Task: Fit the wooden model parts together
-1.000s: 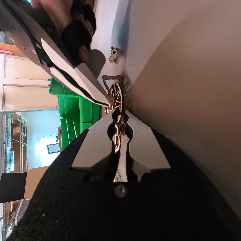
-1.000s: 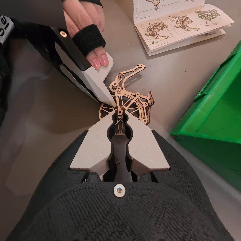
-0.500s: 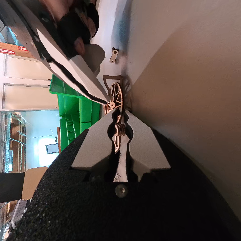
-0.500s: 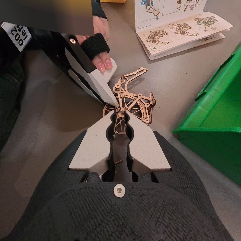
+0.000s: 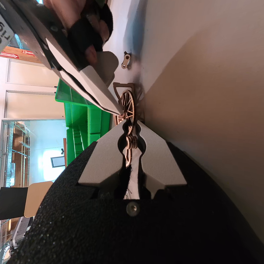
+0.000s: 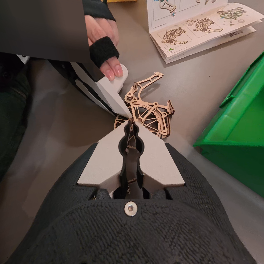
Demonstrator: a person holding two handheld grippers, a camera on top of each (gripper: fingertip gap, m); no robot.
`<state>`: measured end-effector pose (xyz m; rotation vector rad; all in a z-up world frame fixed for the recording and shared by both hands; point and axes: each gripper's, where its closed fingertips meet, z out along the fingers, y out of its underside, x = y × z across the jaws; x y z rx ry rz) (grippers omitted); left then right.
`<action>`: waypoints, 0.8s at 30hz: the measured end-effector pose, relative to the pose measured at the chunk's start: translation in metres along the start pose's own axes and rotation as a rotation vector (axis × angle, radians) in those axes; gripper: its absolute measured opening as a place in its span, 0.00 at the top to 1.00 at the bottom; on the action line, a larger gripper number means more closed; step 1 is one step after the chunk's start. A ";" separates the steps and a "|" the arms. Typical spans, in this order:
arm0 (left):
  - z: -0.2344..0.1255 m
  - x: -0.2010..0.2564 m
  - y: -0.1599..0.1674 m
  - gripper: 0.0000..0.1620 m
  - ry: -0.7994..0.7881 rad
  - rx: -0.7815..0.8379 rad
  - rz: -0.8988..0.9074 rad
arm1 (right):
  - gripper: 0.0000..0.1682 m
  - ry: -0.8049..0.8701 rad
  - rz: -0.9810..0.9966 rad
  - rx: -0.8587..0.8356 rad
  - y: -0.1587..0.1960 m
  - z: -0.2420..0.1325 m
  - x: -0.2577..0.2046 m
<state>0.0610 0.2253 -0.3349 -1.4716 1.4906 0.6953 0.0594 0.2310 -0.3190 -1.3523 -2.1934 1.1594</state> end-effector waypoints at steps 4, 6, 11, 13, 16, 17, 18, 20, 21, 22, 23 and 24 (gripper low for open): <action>0.000 0.000 0.000 0.97 -0.001 0.000 -0.001 | 0.99 0.003 0.048 0.021 0.002 -0.004 0.007; 0.000 0.000 0.000 0.97 -0.001 0.000 -0.001 | 0.99 -0.007 0.064 0.019 0.003 -0.003 0.007; 0.000 -0.001 0.000 0.97 -0.003 0.001 -0.001 | 0.99 -0.007 0.107 0.007 0.004 -0.004 0.008; 0.000 -0.001 0.000 0.97 -0.004 0.001 -0.002 | 0.99 -0.015 0.137 0.011 0.004 -0.005 0.009; 0.000 -0.001 0.000 0.97 -0.004 0.001 -0.002 | 0.99 -0.024 0.167 0.025 0.004 -0.006 0.010; 0.000 -0.001 0.000 0.97 -0.004 0.001 -0.002 | 0.99 -0.029 0.171 0.029 0.003 -0.006 0.010; 0.000 -0.001 0.000 0.97 -0.004 0.001 -0.002 | 0.99 -0.028 0.175 0.030 0.004 -0.007 0.011; 0.000 -0.001 0.000 0.97 -0.004 0.001 -0.002 | 0.99 -0.029 0.173 0.030 0.004 -0.006 0.010; 0.000 -0.001 0.000 0.97 -0.004 0.001 -0.002 | 0.99 -0.031 0.169 0.030 0.004 -0.006 0.010; 0.000 -0.001 0.000 0.97 -0.004 0.001 -0.002 | 0.99 -0.032 0.165 0.030 0.004 -0.005 0.010; 0.000 -0.001 0.000 0.97 -0.004 0.001 -0.002 | 0.99 -0.032 0.164 0.029 0.004 -0.005 0.009; 0.000 -0.001 0.000 0.97 -0.004 0.001 -0.002 | 0.99 -0.034 0.167 0.027 0.004 -0.005 0.009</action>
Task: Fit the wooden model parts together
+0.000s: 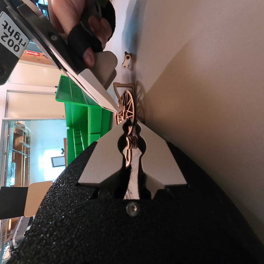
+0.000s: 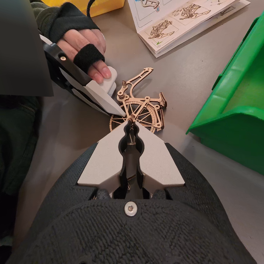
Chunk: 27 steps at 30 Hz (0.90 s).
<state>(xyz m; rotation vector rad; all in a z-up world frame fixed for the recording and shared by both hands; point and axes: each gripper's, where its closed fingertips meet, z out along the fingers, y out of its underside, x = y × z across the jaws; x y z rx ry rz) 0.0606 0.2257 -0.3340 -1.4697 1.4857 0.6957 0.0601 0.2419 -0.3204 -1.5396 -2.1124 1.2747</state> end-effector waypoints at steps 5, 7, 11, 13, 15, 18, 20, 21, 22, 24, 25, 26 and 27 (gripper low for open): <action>0.001 -0.001 0.000 0.97 -0.006 0.000 -0.001 | 0.99 0.011 0.028 -0.016 0.001 0.001 0.000; 0.001 -0.001 0.000 0.97 -0.016 -0.003 0.001 | 0.98 0.023 0.022 -0.018 0.000 -0.001 0.001; 0.001 -0.002 0.001 0.96 -0.019 -0.006 0.002 | 0.98 0.020 0.021 -0.004 -0.002 -0.003 0.000; 0.001 -0.002 0.001 0.96 -0.019 -0.008 0.001 | 0.97 0.020 0.010 0.005 -0.003 -0.004 0.000; 0.001 -0.002 0.002 0.96 -0.020 -0.011 0.001 | 0.98 0.008 -0.020 0.023 -0.005 -0.005 -0.002; 0.001 -0.002 0.002 0.96 -0.020 -0.011 0.001 | 0.99 0.009 -0.074 0.029 -0.006 -0.002 -0.005; 0.001 -0.001 0.002 0.96 -0.020 -0.011 0.000 | 1.00 0.011 -0.092 0.032 -0.007 0.000 -0.006; 0.001 -0.001 0.002 0.96 -0.020 -0.010 0.001 | 1.00 0.017 -0.097 0.029 -0.007 0.001 -0.005; 0.001 -0.001 0.002 0.96 -0.021 -0.010 0.001 | 1.00 0.024 -0.101 0.023 -0.006 0.001 -0.004; 0.002 -0.001 0.002 0.96 -0.020 -0.010 0.003 | 1.00 0.026 -0.099 0.019 -0.005 0.003 -0.004; 0.002 -0.001 0.002 0.96 -0.019 -0.010 0.004 | 1.00 0.031 -0.098 0.019 -0.006 0.004 -0.004; 0.002 -0.001 0.002 0.96 -0.019 -0.010 0.004 | 1.00 0.034 -0.100 0.015 -0.006 0.004 -0.003; 0.002 -0.001 0.002 0.97 -0.017 -0.010 0.005 | 1.00 0.037 -0.101 0.011 -0.005 0.004 -0.003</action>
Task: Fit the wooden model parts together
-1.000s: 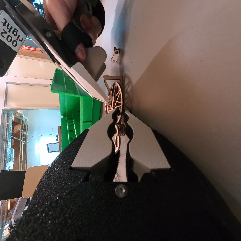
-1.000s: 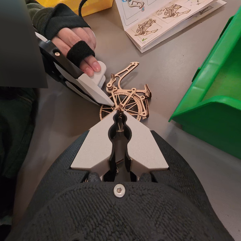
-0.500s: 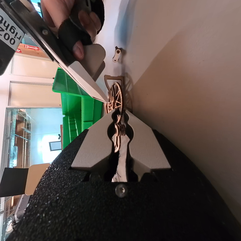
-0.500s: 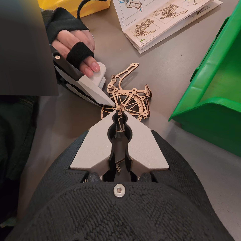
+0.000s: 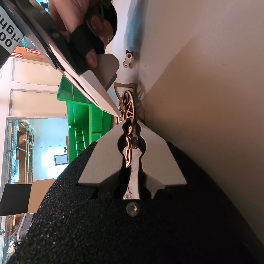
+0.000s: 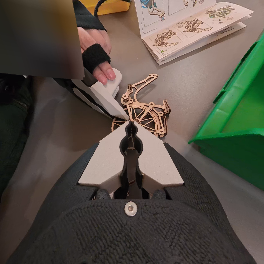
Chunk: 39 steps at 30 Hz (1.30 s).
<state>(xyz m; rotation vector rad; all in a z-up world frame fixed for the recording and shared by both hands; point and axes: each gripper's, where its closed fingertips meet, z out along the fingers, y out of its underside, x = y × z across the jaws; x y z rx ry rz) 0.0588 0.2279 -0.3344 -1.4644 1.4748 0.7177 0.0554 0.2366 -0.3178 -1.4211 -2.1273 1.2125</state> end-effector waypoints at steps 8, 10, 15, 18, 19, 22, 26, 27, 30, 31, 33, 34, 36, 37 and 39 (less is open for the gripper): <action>0.001 0.000 0.002 0.97 0.000 -0.010 0.019 | 1.00 0.026 0.035 -0.031 0.001 0.001 0.002; 0.001 0.000 0.002 0.97 0.000 -0.010 0.023 | 1.00 0.026 0.080 -0.039 0.001 0.001 0.002; 0.001 0.000 0.001 0.97 0.001 -0.013 0.036 | 1.00 -0.020 0.253 -0.033 0.002 0.001 0.002; 0.001 0.000 0.002 0.97 0.002 -0.013 0.036 | 1.00 -0.018 0.262 -0.040 0.002 0.001 0.002; 0.001 0.001 0.002 0.97 0.001 -0.012 0.034 | 1.00 -0.013 0.257 -0.040 0.002 0.001 0.002; 0.001 0.000 0.002 0.97 -0.003 -0.009 0.024 | 1.00 0.019 0.173 -0.046 0.000 0.001 0.002; 0.001 0.000 0.001 0.97 -0.005 -0.008 0.021 | 1.00 0.061 0.108 0.056 -0.019 -0.016 0.007; 0.001 0.000 0.001 0.97 -0.005 -0.008 0.020 | 1.00 0.072 0.101 0.057 -0.018 -0.018 0.009; 0.001 0.000 0.001 0.97 -0.007 -0.007 0.020 | 1.00 0.051 0.106 0.030 -0.011 -0.013 0.007; 0.001 0.000 0.001 0.97 -0.008 -0.007 0.020 | 1.00 0.045 0.103 0.018 -0.009 -0.010 0.006; 0.001 0.000 0.001 0.97 -0.009 -0.006 0.021 | 1.00 0.046 0.093 0.006 -0.006 -0.006 0.006; 0.001 0.000 0.001 0.97 -0.009 -0.006 0.021 | 1.00 0.048 0.089 -0.002 -0.005 -0.004 0.006; 0.001 0.000 0.001 0.97 -0.009 -0.006 0.021 | 1.00 0.053 0.082 -0.035 0.002 -0.002 0.007; 0.001 0.000 0.001 0.97 -0.008 -0.006 0.022 | 1.00 0.054 0.077 -0.038 0.003 0.000 0.007; 0.001 0.000 0.001 0.97 -0.008 -0.006 0.022 | 1.00 0.062 0.061 -0.048 0.003 0.000 0.007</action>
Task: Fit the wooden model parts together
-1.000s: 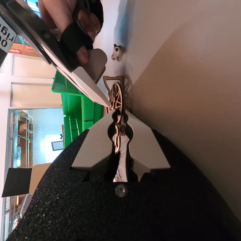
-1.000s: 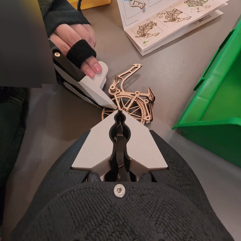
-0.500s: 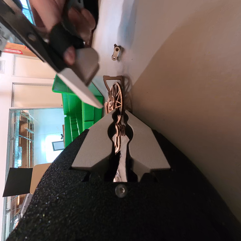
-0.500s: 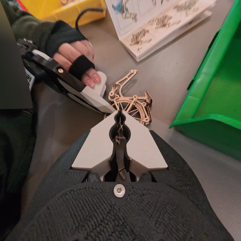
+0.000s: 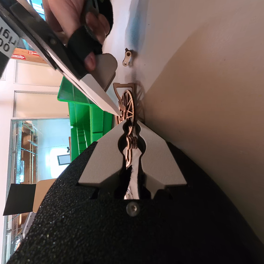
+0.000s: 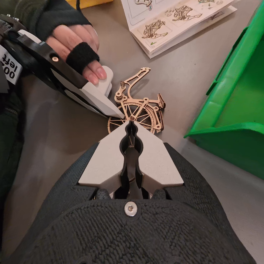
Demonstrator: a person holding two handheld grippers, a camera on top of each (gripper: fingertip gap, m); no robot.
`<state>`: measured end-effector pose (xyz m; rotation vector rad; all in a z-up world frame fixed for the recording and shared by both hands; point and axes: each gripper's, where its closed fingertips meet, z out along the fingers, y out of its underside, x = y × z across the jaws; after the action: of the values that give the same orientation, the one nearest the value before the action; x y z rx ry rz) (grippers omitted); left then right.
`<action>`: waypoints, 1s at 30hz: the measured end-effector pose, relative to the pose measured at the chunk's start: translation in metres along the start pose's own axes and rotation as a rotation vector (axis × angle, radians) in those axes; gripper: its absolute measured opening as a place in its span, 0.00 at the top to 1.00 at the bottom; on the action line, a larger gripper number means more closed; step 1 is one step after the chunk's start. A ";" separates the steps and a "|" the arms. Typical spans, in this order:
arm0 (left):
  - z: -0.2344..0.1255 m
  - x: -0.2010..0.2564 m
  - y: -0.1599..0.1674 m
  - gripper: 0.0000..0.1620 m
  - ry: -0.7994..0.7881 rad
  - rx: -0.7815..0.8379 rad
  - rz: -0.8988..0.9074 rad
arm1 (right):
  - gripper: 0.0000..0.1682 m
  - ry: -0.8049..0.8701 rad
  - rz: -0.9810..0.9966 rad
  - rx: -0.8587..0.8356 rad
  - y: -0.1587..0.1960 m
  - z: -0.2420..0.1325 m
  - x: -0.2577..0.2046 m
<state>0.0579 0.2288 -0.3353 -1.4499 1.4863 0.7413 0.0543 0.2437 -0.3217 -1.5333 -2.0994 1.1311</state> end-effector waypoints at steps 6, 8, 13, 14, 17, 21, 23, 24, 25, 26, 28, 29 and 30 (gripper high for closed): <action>-0.001 0.000 -0.001 0.97 0.003 0.002 0.004 | 1.00 0.099 -0.174 -0.069 0.001 0.000 -0.001; -0.001 0.001 -0.001 0.97 0.005 0.002 0.008 | 1.00 0.136 -0.259 -0.093 0.002 0.000 -0.002; -0.001 0.001 -0.001 0.97 0.008 0.004 0.008 | 1.00 0.156 -0.294 -0.114 0.001 0.000 -0.003; -0.001 0.000 -0.001 0.97 0.007 0.003 0.006 | 1.00 0.145 -0.255 -0.102 0.001 0.000 -0.002; 0.000 0.000 0.000 0.97 0.002 -0.002 0.007 | 1.00 0.091 -0.105 -0.022 -0.004 -0.002 0.002; 0.000 0.000 0.000 0.97 0.001 -0.002 0.008 | 1.00 0.050 -0.040 0.031 -0.009 -0.010 0.003; 0.000 0.000 0.000 0.97 0.000 -0.002 0.009 | 1.00 0.021 -0.031 0.021 -0.006 -0.007 0.000; 0.000 0.000 0.000 0.97 0.000 -0.002 0.009 | 0.99 0.011 -0.025 0.011 -0.005 -0.005 -0.001; 0.000 0.000 0.000 0.97 0.000 -0.002 0.010 | 0.99 0.000 -0.020 0.002 -0.003 -0.003 -0.002; 0.000 0.000 0.000 0.97 0.000 -0.002 0.010 | 0.98 -0.010 -0.016 -0.001 -0.002 -0.001 -0.003; 0.000 0.000 0.000 0.97 0.000 -0.002 0.010 | 1.00 -0.018 -0.011 0.000 -0.001 0.000 -0.004; 0.000 0.000 0.000 0.97 0.000 -0.002 0.010 | 1.00 -0.016 -0.016 -0.001 -0.001 0.000 -0.004; 0.000 0.000 0.000 0.97 0.000 -0.002 0.011 | 1.00 -0.010 -0.023 -0.003 -0.001 0.000 -0.004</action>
<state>0.0579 0.2284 -0.3349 -1.4442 1.4946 0.7493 0.0546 0.2400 -0.3202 -1.5034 -2.1211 1.1305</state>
